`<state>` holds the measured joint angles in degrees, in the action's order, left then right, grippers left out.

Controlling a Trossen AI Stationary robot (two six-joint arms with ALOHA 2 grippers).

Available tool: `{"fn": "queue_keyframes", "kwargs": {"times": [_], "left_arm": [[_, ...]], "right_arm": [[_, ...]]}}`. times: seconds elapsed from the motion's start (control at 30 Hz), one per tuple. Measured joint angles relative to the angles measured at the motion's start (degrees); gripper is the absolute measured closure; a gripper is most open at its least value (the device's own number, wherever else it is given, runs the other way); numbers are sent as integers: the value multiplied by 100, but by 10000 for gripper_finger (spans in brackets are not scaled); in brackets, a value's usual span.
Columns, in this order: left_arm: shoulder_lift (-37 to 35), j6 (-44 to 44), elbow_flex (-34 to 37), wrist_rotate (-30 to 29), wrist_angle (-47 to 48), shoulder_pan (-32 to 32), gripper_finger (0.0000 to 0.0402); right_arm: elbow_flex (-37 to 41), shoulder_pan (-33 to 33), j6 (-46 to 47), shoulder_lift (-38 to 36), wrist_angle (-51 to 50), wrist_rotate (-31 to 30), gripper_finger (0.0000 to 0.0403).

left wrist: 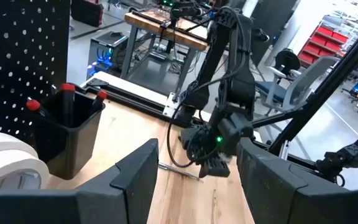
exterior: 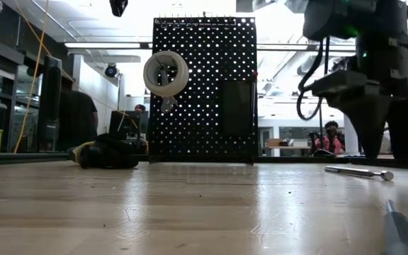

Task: Hang tools onto peg board
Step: Put the silver magnetic telescoping into the black bin on the peg board

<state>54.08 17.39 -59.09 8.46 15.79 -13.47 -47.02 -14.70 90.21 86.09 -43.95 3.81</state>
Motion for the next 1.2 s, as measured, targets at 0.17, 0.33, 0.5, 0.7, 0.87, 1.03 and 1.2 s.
{"fn": "queue_keyframes", "kwargs": {"times": [0.17,0.33,0.5,0.7,0.87,1.03,1.2], "left_arm": [[3,0,0,-8,-3,0,202],[3,-4,0,-26,-2,0,202],[3,-28,-1,-63,-2,0,202],[3,-107,0,-63,-2,0,202],[3,-111,0,-63,3,0,202],[3,-116,0,-60,-16,0,202],[3,-151,0,-58,-133,2,202]], "right_arm": [[-13,2,251,472,495,77,195],[-69,7,612,1004,566,105,195],[-138,64,1061,1316,368,123,209],[-140,18,942,1339,58,60,330],[-140,-26,436,1339,27,-14,385],[-237,-91,351,1273,-36,-204,397],[-495,-202,256,1079,-275,-892,400]]}}
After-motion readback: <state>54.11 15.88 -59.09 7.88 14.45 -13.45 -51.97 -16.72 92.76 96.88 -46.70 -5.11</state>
